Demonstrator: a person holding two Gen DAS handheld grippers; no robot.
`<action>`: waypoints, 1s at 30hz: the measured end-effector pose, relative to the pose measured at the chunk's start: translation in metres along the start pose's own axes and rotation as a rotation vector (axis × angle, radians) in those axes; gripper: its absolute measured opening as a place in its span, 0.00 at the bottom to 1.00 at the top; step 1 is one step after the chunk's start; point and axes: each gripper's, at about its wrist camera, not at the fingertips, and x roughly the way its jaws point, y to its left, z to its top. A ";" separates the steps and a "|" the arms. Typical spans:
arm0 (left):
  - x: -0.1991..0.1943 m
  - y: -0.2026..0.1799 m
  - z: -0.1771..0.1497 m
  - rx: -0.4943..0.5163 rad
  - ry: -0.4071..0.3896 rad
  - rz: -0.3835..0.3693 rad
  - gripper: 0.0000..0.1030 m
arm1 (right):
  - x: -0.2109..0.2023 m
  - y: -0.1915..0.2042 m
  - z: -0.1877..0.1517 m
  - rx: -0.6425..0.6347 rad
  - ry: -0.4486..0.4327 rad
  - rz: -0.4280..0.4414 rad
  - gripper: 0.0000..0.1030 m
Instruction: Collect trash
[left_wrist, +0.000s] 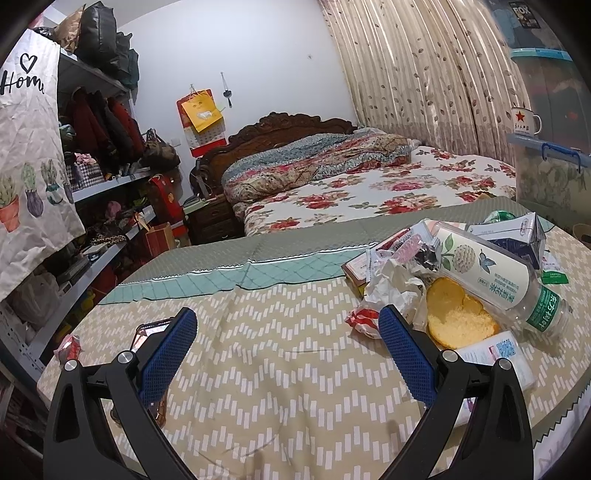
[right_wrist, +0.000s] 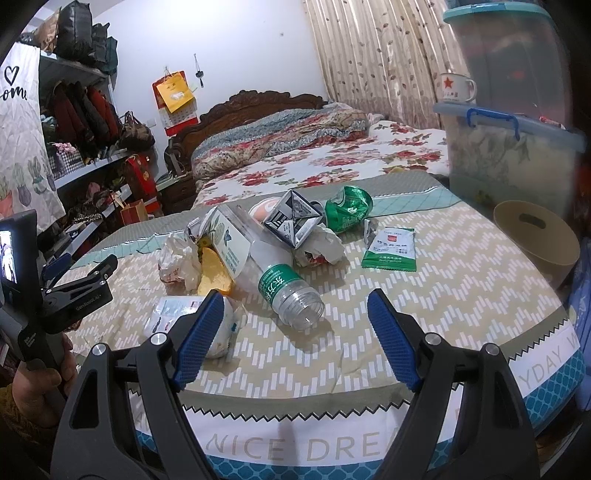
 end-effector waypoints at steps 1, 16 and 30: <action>0.000 -0.001 0.000 0.001 0.001 0.000 0.92 | 0.000 0.000 0.001 0.001 -0.001 0.000 0.77; 0.002 -0.001 -0.002 0.007 0.013 0.000 0.92 | 0.001 0.001 0.000 0.002 0.002 0.002 0.78; 0.006 -0.004 -0.005 0.017 0.030 -0.006 0.92 | 0.002 0.004 -0.003 -0.003 0.013 0.007 0.75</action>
